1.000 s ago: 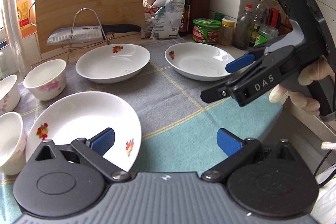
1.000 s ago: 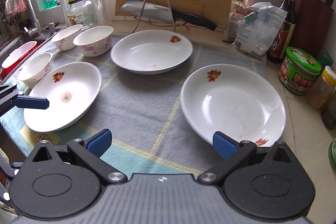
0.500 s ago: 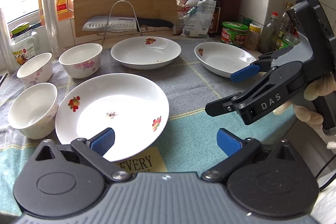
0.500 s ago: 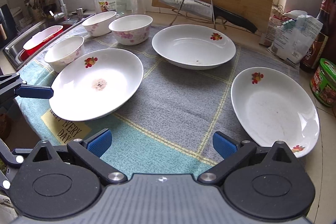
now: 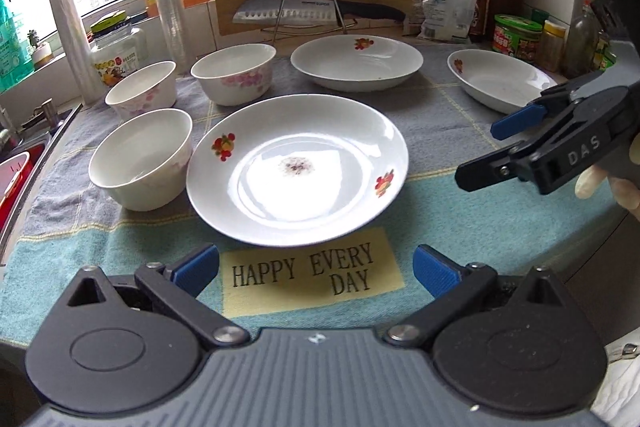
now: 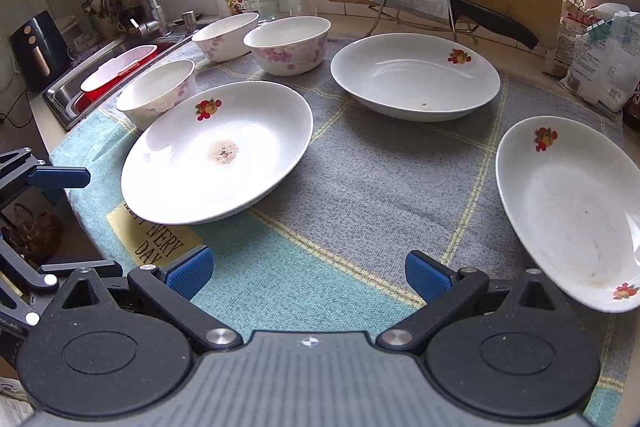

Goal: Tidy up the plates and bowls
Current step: 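Grasp the rim of the stained white plate with the right gripper, then lift the stained plate and carry it toward the placed plate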

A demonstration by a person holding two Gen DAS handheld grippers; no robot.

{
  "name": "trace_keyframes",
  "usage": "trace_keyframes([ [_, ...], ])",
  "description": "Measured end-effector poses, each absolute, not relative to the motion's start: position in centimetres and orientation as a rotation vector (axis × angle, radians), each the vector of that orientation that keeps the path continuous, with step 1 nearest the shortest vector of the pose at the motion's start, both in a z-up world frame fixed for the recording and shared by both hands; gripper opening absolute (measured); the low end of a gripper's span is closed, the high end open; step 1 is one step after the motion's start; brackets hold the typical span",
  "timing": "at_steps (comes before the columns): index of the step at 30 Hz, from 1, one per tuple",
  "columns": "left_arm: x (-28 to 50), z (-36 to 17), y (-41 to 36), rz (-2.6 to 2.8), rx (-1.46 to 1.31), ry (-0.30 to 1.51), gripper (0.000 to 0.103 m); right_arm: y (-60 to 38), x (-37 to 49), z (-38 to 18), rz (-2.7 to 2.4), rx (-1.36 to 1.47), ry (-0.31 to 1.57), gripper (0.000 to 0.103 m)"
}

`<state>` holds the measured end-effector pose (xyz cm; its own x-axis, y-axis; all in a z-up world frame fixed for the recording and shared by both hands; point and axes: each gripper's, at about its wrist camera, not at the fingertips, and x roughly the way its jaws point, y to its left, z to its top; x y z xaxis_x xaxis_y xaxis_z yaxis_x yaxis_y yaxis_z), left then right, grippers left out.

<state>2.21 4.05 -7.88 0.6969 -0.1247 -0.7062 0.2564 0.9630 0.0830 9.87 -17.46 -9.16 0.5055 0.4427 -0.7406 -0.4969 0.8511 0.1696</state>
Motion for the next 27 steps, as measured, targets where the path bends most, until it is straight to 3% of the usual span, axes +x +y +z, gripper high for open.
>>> trace_keyframes([
  [13,6.1,-11.5,8.5,-0.372,0.166,0.809,0.102,-14.1,12.1,-8.9,0.564,0.027,0.933,0.103],
  [27,7.2,-12.1,8.8,-0.495,0.200,0.721,0.103,-10.5,14.5,-9.4,0.554,0.033,0.994,0.103],
])
